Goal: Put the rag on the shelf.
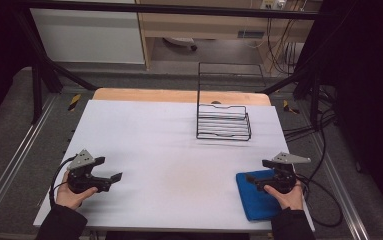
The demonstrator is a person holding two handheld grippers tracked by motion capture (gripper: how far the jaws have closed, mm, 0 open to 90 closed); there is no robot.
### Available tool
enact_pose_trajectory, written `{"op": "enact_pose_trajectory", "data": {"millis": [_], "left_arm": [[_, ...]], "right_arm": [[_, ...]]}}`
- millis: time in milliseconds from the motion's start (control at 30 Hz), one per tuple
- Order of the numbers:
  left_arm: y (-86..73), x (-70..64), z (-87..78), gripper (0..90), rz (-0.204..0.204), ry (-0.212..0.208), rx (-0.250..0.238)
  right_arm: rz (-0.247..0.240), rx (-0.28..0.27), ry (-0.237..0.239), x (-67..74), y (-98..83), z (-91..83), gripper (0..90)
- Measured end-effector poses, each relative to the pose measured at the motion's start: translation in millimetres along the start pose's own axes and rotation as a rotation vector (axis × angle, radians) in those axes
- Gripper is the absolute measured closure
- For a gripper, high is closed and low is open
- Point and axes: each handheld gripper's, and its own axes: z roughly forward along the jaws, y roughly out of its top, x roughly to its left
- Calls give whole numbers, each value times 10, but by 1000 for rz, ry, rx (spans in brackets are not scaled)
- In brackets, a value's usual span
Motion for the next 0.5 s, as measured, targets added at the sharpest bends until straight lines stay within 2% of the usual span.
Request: {"op": "enact_pose_trajectory", "data": {"millis": [200, 400, 500], "left_arm": [[-10, 9, -1, 68, 3, 4, 2], [-18, 10, -1, 72, 2, 6, 2], [-17, 10, -2, 74, 0, 5, 0]], "right_arm": [[0, 8, -4, 9, 4, 4, 39], [-15, 24, -20, 55, 30, 50, 94], [-12, 32, -12, 85, 36, 64, 130]]}}
